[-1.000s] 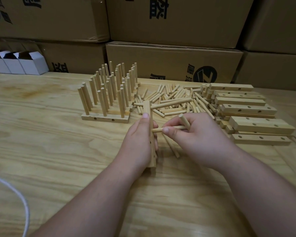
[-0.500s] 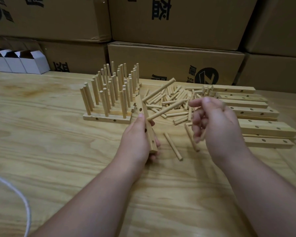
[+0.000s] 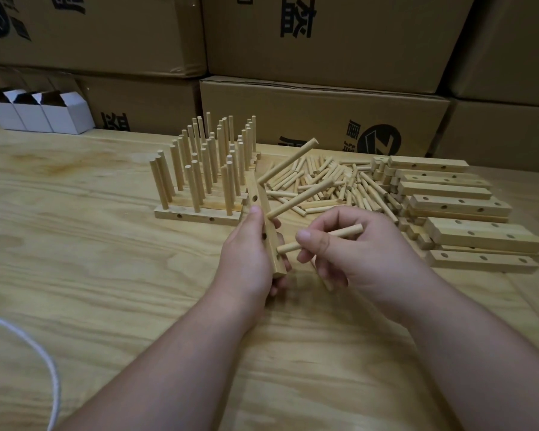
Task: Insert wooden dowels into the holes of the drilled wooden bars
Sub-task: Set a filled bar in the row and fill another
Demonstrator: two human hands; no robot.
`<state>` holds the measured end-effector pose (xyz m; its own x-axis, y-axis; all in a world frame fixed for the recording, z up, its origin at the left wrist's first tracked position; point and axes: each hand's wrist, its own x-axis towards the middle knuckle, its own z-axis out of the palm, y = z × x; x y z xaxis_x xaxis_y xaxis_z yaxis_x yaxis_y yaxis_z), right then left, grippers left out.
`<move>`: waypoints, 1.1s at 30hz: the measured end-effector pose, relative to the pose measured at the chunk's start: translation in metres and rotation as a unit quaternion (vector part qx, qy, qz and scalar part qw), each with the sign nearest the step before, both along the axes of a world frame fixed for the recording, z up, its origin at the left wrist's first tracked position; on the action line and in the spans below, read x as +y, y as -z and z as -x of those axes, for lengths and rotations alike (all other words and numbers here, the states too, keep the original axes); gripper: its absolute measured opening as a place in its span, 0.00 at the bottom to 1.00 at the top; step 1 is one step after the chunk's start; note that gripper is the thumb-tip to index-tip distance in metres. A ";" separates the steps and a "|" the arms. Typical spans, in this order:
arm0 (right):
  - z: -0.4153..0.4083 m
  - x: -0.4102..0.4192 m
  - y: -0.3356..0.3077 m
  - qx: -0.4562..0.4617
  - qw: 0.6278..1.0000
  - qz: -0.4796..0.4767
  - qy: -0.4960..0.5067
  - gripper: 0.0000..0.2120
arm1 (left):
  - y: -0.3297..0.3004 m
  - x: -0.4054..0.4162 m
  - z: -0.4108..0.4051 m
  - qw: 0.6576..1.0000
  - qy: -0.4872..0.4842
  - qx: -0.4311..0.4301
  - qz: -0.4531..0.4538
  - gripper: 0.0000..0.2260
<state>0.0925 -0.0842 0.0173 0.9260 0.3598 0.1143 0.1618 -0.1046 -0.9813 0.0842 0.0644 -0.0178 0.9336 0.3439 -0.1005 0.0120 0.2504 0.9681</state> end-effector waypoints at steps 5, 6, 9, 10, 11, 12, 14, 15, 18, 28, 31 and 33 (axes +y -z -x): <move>-0.003 -0.013 -0.012 -0.005 0.996 0.084 -0.039 0.07 | -0.001 -0.001 0.001 1.000 0.007 0.005 -0.028 0.20; -0.005 -0.015 -0.014 -0.018 0.993 0.115 -0.036 0.06 | -0.002 -0.003 0.001 0.999 0.015 0.005 -0.038 0.20; -0.008 -0.019 -0.015 -0.044 0.979 0.201 -0.010 0.04 | -0.002 -0.005 0.003 0.998 0.033 -0.004 -0.052 0.20; -0.009 -0.019 -0.014 -0.046 0.975 0.218 -0.005 0.04 | -0.002 -0.006 0.004 0.998 0.033 -0.005 -0.058 0.19; -0.009 -0.019 -0.014 -0.044 0.973 0.227 -0.003 0.04 | -0.002 -0.006 0.004 0.998 0.032 -0.004 -0.061 0.19; -0.008 -0.019 -0.013 -0.038 0.973 0.229 -0.005 0.04 | -0.003 -0.005 0.004 0.998 0.030 -0.004 -0.062 0.19; -0.007 -0.019 -0.014 -0.027 0.975 0.220 -0.017 0.05 | -0.002 -0.005 0.004 0.998 0.022 -0.003 -0.060 0.19; -0.007 -0.019 -0.014 -0.024 0.977 0.212 -0.026 0.05 | -0.002 -0.005 0.003 0.998 0.018 -0.003 -0.062 0.19; -0.005 -0.019 -0.015 -0.018 0.981 0.187 -0.046 0.04 | -0.001 -0.004 0.002 0.998 0.011 -0.008 -0.069 0.20; -0.005 -0.016 -0.014 -0.020 0.968 0.246 -0.052 0.11 | -0.001 -0.003 0.000 0.998 0.004 -0.006 -0.058 0.22; -0.004 -0.016 -0.015 -0.031 0.956 0.287 -0.057 0.12 | 0.001 -0.003 0.001 0.996 0.019 -0.012 -0.084 0.21; -0.004 -0.016 -0.015 -0.045 0.950 0.303 -0.068 0.14 | 0.004 -0.005 0.001 0.992 0.028 -0.022 -0.119 0.19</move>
<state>0.0961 -0.1006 0.0327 0.8623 0.5009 -0.0743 0.2955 -0.6169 -0.7295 0.0831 0.0590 -0.0219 0.9537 0.3001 0.0181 -0.0235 0.0146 0.9996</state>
